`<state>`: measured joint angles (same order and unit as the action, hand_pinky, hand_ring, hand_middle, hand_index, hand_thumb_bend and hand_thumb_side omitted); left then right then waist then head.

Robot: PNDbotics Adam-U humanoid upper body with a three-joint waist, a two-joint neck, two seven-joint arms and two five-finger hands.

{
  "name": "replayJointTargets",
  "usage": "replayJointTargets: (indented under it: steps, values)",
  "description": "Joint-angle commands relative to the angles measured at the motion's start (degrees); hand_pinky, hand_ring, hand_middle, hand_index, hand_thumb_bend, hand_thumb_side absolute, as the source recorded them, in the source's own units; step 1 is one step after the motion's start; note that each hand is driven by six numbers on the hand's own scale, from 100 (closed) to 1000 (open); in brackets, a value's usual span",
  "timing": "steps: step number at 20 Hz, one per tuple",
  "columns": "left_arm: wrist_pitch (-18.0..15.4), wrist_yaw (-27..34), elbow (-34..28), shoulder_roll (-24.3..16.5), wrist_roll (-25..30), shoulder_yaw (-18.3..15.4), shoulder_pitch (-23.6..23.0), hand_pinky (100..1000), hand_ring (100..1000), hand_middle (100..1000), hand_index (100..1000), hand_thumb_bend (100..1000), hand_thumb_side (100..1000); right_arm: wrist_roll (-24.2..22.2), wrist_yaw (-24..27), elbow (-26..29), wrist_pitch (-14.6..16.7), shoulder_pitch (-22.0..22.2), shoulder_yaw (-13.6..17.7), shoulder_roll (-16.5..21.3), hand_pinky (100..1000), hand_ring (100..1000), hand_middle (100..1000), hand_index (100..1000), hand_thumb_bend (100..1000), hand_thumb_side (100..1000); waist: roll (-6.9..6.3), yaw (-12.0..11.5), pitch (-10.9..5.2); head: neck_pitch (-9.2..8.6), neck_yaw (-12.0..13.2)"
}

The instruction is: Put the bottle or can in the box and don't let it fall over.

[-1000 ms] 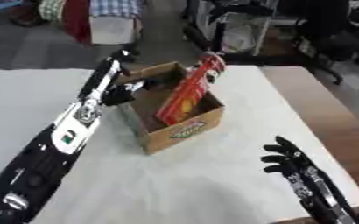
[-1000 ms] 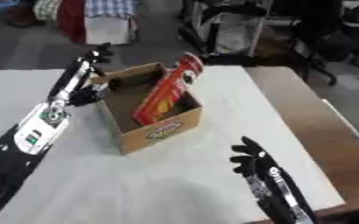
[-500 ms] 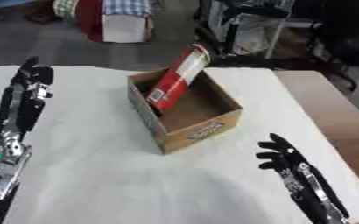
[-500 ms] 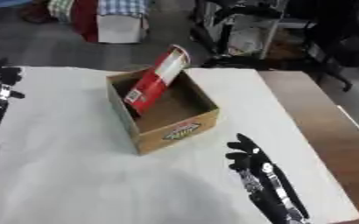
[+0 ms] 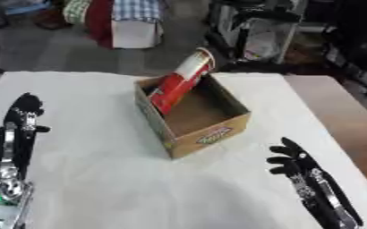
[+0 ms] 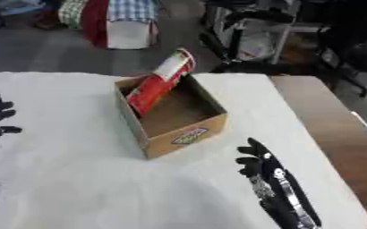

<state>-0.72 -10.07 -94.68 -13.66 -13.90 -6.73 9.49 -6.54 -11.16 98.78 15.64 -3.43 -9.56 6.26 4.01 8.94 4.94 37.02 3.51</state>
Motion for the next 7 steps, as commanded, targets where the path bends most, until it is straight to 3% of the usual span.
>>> replayJointTargets:
  steps: [1, 7]
  values:
    - [0.2, 0.2, -4.7, 0.1, 0.2, 0.1, -2.3, 576, 781, 743, 933, 477, 987, -0.1, -0.1, 0.4, 0.2, -0.1, 0.2, 0.5, 701, 779, 821, 980, 100, 841, -0.22, 0.1, -0.94, 0.53, 0.7]
    - [1.2, 0.8, -6.6, 0.4, 0.3, 0.5, -3.7, 573, 778, 739, 932, 456, 997, 0.0, -0.2, 0.3, 0.2, 0.2, 0.3, 0.5, 701, 779, 821, 980, 100, 845, -0.14, 0.2, -0.93, 0.69, 1.0]
